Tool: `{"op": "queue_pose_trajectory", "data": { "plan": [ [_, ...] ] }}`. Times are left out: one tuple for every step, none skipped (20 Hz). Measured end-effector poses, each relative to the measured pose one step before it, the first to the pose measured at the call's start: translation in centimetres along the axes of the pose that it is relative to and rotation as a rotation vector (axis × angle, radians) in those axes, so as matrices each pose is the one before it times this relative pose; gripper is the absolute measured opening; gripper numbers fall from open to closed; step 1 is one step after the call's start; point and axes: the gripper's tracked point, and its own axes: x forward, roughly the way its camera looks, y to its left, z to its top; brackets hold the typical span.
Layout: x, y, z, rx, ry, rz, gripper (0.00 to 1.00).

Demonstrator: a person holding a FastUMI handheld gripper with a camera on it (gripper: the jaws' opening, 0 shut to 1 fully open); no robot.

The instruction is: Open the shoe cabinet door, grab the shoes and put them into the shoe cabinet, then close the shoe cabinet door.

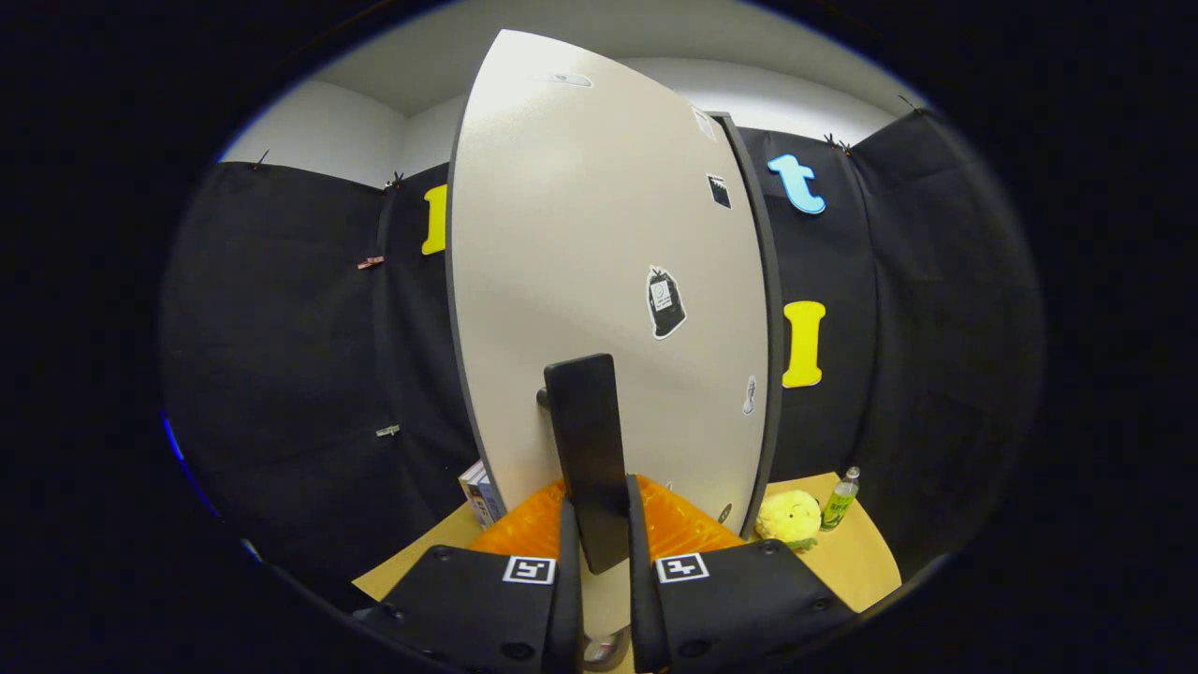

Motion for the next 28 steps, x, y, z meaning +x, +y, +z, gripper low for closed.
{"op": "queue_pose_trajectory", "data": {
  "plan": [
    [-0.425, -0.719, 0.164, -0.00509, -0.00052, -0.00557, 0.24],
    [-0.473, -0.571, -0.078, -0.00530, 0.00140, -0.00403, 0.24],
    [-0.406, -0.623, 0.077, -0.00374, 0.00049, -0.00397, 0.24],
    [-0.305, -0.602, 0.072, -0.00133, -0.00010, -0.00663, 0.24],
    [-0.300, -0.612, 0.046, 0.00021, -0.00197, -0.00653, 0.24],
    [-0.328, -0.512, -0.014, -0.00071, 0.00265, -0.00393, 0.23],
    [-0.311, -0.567, 0.049, 0.00066, 0.00214, -0.00577, 0.23],
    [-0.097, -0.535, 0.085, 0.00174, -0.00165, -0.00960, 0.23],
    [-0.097, -0.598, -0.003, 0.00277, -0.00078, -0.01189, 0.23],
    [-0.254, -0.482, -0.175, 0.00640, 0.00460, -0.00883, 0.23],
    [-0.365, -0.501, 0.013, 0.01112, 0.00072, -0.00692, 0.23],
    [-0.447, -0.293, 0.256, 0.00995, -0.00522, -0.00269, 0.23],
    [-0.882, -0.241, 0.439, 0.00309, -0.01345, -0.00346, 0.23],
    [-0.943, -0.488, 0.502, -0.00505, -0.01794, -0.01345, 0.23],
    [-0.900, -0.485, 0.615, -0.00979, -0.01929, -0.01968, 0.23],
    [-0.650, -0.581, 0.550, -0.00569, -0.02080, -0.01691, 0.23],
    [-0.789, -0.511, 0.653, -0.00117, -0.02067, -0.00998, 0.23],
    [-0.559, -0.172, 0.571, -0.00356, -0.02005, -0.00919, 0.23],
    [-0.619, -0.025, 0.293, -0.00611, -0.01403, -0.00402, 0.23],
    [-0.231, 0.198, -0.139, -0.00532, -0.00755, 0.00074, 0.23],
    [-0.053, 0.127, -0.413, -0.00137, 0.00694, 0.00390, 0.23],
    [-0.120, 0.028, -0.605, 0.00301, 0.01624, 0.00503, 0.23],
    [-0.014, 0.025, -0.683, 0.00564, 0.02071, 0.00496, 0.23],
    [-0.183, 0.280, -0.695, 0.00887, 0.02086, 0.01220, 0.23],
    [-0.037, 0.380, -0.817, 0.00738, 0.02422, 0.01165, 0.23],
    [0.187, 0.534, -1.023, 0.00368, 0.02754, 0.01466, 0.23],
    [0.240, 0.661, -1.122, 0.00116, 0.02994, 0.01527, 0.23],
    [0.412, 0.727, -1.323, 0.00182, 0.03191, 0.01701, 0.23]
  ]
}}
